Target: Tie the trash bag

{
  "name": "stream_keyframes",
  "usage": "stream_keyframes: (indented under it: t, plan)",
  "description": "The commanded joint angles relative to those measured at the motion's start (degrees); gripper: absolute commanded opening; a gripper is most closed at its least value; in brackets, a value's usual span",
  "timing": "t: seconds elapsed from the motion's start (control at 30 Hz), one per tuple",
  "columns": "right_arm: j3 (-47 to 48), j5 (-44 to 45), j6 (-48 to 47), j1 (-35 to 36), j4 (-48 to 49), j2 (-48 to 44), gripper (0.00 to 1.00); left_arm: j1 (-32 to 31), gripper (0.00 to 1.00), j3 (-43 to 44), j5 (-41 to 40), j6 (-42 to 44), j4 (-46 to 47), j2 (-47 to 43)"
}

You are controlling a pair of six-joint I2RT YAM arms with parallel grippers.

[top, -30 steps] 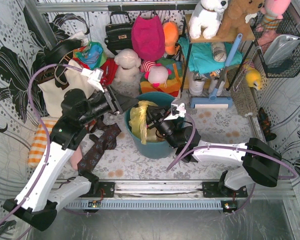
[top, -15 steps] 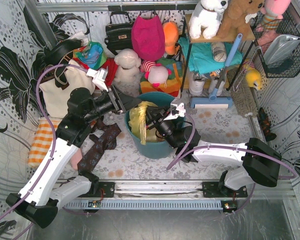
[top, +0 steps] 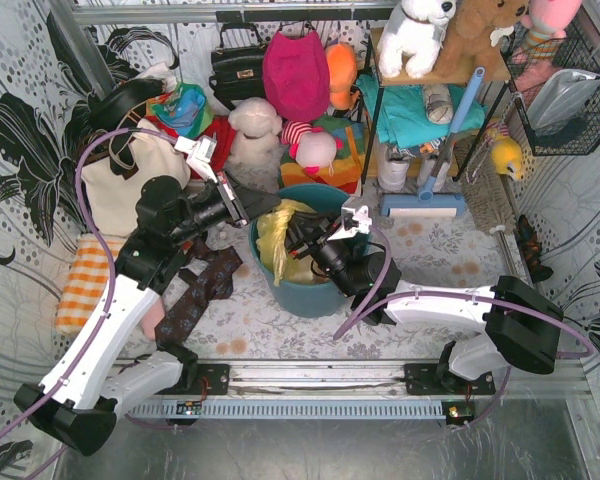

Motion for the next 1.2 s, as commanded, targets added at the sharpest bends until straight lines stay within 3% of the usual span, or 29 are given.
stream_keyframes:
  t: [0.0, 0.33, 0.57, 0.83, 1.0, 1.17]
  plan:
    - [0.35, 1.20, 2.84, 0.34, -0.29, -2.13, 0.14, -0.37, 0.00, -0.42, 0.88, 0.00, 4.19, -1.12]
    - [-0.99, 3.05, 11.84, 0.32, -18.60, -12.96, 0.33, -0.37, 0.00, -0.36, -1.00, 0.73, 4.47, -1.16]
    - [-0.44, 1.98, 17.98, 0.33, -35.57, -21.40, 0.36, -0.33, 0.00, -0.40, -1.07, 0.57, 4.84, -1.08]
    - [9.22, -3.74, 25.85, 0.34, -65.49, -25.75, 0.38, -0.38, 0.00, -0.52, -0.62, 0.21, 5.58, -0.68]
    - [9.57, -12.30, 32.08, 0.50, -66.16, -24.52, 0.52, -0.31, 0.00, -0.58, -0.78, 0.32, 5.61, -0.58]
    - [10.32, -13.22, 32.67, 1.30, -67.59, -23.90, 0.62, -0.36, 0.00, -0.98, -0.67, 0.03, 6.33, -0.66]
